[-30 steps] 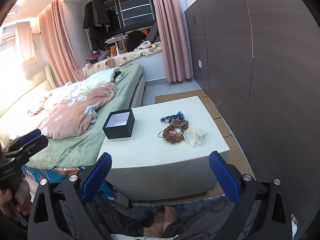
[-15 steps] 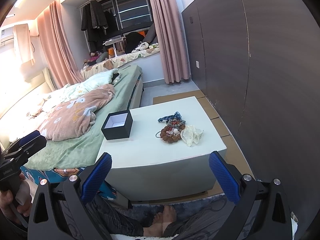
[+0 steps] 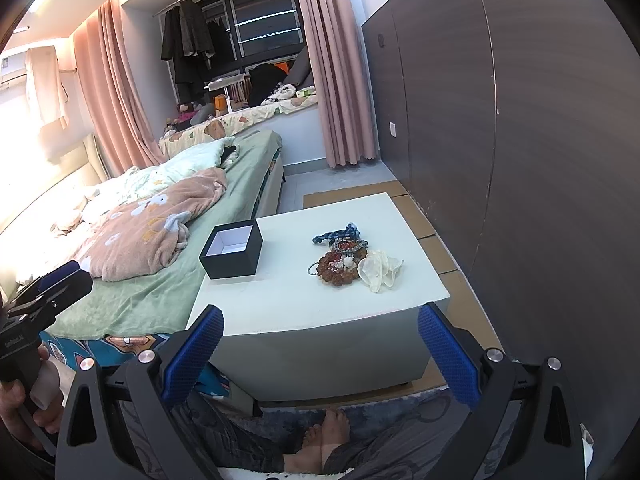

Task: Organize jewelry

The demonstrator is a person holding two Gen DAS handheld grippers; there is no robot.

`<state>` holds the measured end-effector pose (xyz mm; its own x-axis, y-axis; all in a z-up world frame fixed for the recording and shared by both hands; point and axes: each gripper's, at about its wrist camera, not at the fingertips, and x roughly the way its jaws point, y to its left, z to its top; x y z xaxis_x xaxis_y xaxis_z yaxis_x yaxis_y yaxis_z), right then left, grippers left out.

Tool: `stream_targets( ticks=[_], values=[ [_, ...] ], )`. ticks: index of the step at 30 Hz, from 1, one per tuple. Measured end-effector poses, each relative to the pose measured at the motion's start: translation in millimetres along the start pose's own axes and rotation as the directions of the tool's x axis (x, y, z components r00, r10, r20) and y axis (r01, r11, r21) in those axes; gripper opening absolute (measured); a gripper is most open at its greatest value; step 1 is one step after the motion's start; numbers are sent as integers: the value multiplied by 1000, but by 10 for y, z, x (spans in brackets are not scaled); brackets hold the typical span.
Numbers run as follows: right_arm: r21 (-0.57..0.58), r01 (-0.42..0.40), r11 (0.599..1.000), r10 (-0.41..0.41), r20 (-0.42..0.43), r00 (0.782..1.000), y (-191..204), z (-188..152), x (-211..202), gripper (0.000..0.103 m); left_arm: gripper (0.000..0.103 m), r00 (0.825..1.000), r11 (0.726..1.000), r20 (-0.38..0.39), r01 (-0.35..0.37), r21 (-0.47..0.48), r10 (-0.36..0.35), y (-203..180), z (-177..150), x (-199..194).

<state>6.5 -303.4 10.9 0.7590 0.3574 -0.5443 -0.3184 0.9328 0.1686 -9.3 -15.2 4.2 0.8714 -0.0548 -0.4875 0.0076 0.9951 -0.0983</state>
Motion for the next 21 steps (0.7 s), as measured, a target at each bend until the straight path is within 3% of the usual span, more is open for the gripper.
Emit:
stream_targets(
  ticks=[21],
  values=[
    [-2,20,1000,-20,27,999,-5,32,-79,95,98,1000,1000,20,10,1,-10,36,33,-107]
  ],
)
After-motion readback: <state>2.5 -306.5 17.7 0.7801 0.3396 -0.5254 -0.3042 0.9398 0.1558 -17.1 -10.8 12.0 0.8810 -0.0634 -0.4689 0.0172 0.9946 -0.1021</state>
